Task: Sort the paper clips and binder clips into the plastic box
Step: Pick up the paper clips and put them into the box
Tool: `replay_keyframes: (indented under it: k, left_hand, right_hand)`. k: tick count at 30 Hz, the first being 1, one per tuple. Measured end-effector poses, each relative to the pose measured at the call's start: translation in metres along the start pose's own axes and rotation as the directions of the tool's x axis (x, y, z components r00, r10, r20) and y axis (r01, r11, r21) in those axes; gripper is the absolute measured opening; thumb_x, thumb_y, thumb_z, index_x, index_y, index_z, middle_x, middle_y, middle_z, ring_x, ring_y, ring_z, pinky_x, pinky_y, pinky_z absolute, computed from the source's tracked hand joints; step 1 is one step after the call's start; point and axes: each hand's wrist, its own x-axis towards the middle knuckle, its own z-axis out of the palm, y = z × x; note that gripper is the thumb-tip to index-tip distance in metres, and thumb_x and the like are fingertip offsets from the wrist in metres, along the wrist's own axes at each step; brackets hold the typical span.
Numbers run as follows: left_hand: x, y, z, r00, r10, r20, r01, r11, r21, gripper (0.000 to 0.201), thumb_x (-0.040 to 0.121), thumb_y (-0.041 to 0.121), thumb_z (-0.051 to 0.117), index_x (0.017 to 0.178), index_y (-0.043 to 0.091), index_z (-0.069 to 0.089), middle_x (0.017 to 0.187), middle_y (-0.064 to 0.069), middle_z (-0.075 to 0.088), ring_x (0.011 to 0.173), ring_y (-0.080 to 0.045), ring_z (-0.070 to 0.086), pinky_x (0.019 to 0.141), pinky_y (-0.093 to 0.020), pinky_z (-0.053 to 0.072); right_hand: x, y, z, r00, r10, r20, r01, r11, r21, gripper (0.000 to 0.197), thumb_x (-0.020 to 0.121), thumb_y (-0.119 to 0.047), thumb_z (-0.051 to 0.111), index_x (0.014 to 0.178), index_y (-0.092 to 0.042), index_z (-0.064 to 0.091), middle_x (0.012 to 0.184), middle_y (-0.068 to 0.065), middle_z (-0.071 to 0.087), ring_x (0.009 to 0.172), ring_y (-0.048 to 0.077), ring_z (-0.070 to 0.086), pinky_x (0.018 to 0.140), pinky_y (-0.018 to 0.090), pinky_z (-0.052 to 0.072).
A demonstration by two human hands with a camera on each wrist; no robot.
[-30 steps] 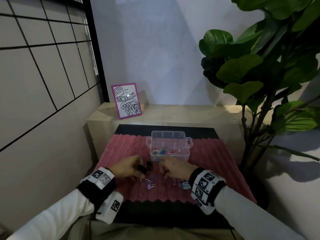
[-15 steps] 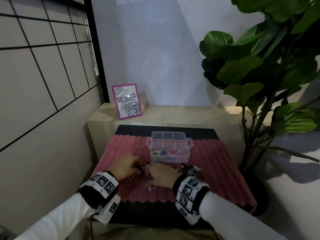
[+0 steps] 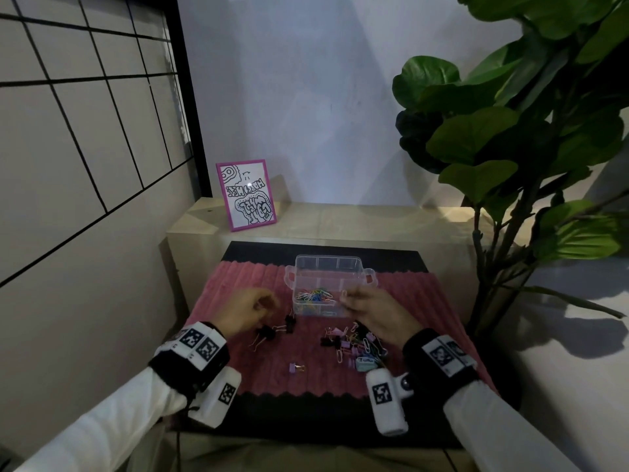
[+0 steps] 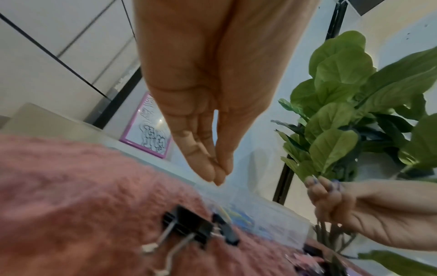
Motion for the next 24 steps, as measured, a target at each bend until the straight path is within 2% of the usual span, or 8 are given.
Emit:
replay_keyframes:
  k: [2, 4, 6, 9, 12, 16, 19, 24]
  left_hand:
    - [0.002, 0.012, 0.013, 0.99, 0.072, 0.119, -0.068, 0.997, -0.04, 0.019, 0.086, 0.002, 0.056, 0.102, 0.008, 0.064, 0.09, -0.001, 0.065, 0.061, 0.003, 0.061, 0.061, -0.016, 0.053]
    - [0.009, 0.025, 0.029, 0.963, 0.159, 0.217, -0.166, 0.986, 0.012, 0.02, 0.086, 0.003, 0.056, 0.104, 0.009, 0.063, 0.1, -0.005, 0.068, 0.071, 0.007, 0.062, 0.068, -0.015, 0.053]
    - [0.021, 0.04, 0.043, 0.941, 0.218, 0.258, -0.253, 0.961, 0.112, 0.023, 0.086, 0.003, 0.054, 0.107, 0.008, 0.062, 0.11, -0.006, 0.066, 0.093, -0.008, 0.063, 0.082, -0.019, 0.048]
    - [0.039, 0.058, 0.059, 0.937, 0.253, 0.241, -0.307, 0.926, 0.22, 0.024, 0.085, 0.001, 0.048, 0.104, 0.006, 0.062, 0.11, -0.012, 0.066, 0.101, -0.025, 0.061, 0.089, -0.03, 0.045]
    - [0.049, 0.066, 0.07, 0.929, 0.234, 0.287, -0.319, 0.899, 0.299, 0.022, 0.085, 0.005, 0.053, 0.104, 0.005, 0.063, 0.108, -0.013, 0.065, 0.101, -0.026, 0.06, 0.089, -0.033, 0.045]
    - [0.05, 0.073, 0.081, 0.926, 0.196, 0.324, -0.324, 0.854, 0.408, 0.019, 0.084, 0.013, 0.058, 0.101, 0.006, 0.063, 0.111, -0.014, 0.061, 0.103, -0.029, 0.057, 0.088, -0.039, 0.049]
    - [0.051, 0.075, 0.084, 0.926, 0.18, 0.332, -0.325, 0.827, 0.459, 0.017, 0.086, 0.012, 0.055, 0.1, 0.007, 0.062, 0.113, -0.014, 0.059, 0.103, -0.032, 0.057, 0.087, -0.044, 0.05]
    - [0.05, 0.075, 0.082, 0.934, 0.187, 0.303, -0.313, 0.84, 0.444, 0.016, 0.083, 0.012, 0.054, 0.092, 0.008, 0.067, 0.106, -0.014, 0.063, 0.095, -0.032, 0.061, 0.08, -0.042, 0.053]
  right_hand:
    - [-0.002, 0.001, -0.009, 0.995, 0.094, -0.019, -0.086, 0.959, 0.272, 0.014, 0.09, 0.004, 0.046, 0.089, 0.001, 0.06, 0.079, 0.006, 0.063, 0.069, 0.011, 0.064, 0.063, 0.015, 0.055]
    - [-0.003, 0.002, -0.014, 0.985, 0.172, -0.01, -0.15, 0.884, 0.443, 0.016, 0.088, 0.002, 0.048, 0.085, 0.001, 0.063, 0.071, 0.005, 0.064, 0.059, 0.009, 0.064, 0.055, 0.014, 0.054]
    - [-0.004, 0.002, -0.018, 0.976, 0.217, 0.028, -0.196, 0.808, 0.556, 0.014, 0.084, -0.004, 0.051, 0.084, 0.002, 0.064, 0.07, 0.007, 0.064, 0.057, 0.01, 0.063, 0.052, 0.015, 0.054]
    - [-0.007, 0.001, -0.02, 0.962, 0.265, 0.057, -0.24, 0.733, 0.637, 0.019, 0.091, -0.011, 0.045, 0.085, 0.0, 0.059, 0.07, 0.01, 0.061, 0.057, 0.012, 0.057, 0.047, 0.015, 0.049]
    - [-0.011, 0.0, -0.019, 0.959, 0.281, 0.037, -0.242, 0.745, 0.622, 0.026, 0.095, -0.016, 0.039, 0.078, -0.004, 0.056, 0.062, 0.007, 0.059, 0.051, 0.011, 0.052, 0.043, 0.014, 0.043]
    - [-0.012, 0.001, -0.021, 0.958, 0.285, -0.027, -0.238, 0.845, 0.479, 0.028, 0.097, -0.013, 0.038, 0.076, -0.005, 0.054, 0.066, 0.007, 0.056, 0.056, 0.011, 0.049, 0.043, 0.013, 0.043]
    - [-0.012, 0.0, -0.025, 0.983, 0.171, -0.065, -0.16, 0.976, 0.15, 0.021, 0.095, -0.005, 0.043, 0.08, -0.002, 0.056, 0.073, 0.008, 0.055, 0.065, 0.013, 0.049, 0.05, 0.013, 0.046]
    - [-0.012, -0.009, -0.032, 0.996, 0.085, -0.019, -0.087, 0.948, -0.307, 0.013, 0.089, 0.002, 0.052, 0.079, -0.002, 0.059, 0.074, 0.007, 0.059, 0.064, 0.012, 0.054, 0.056, 0.014, 0.047]
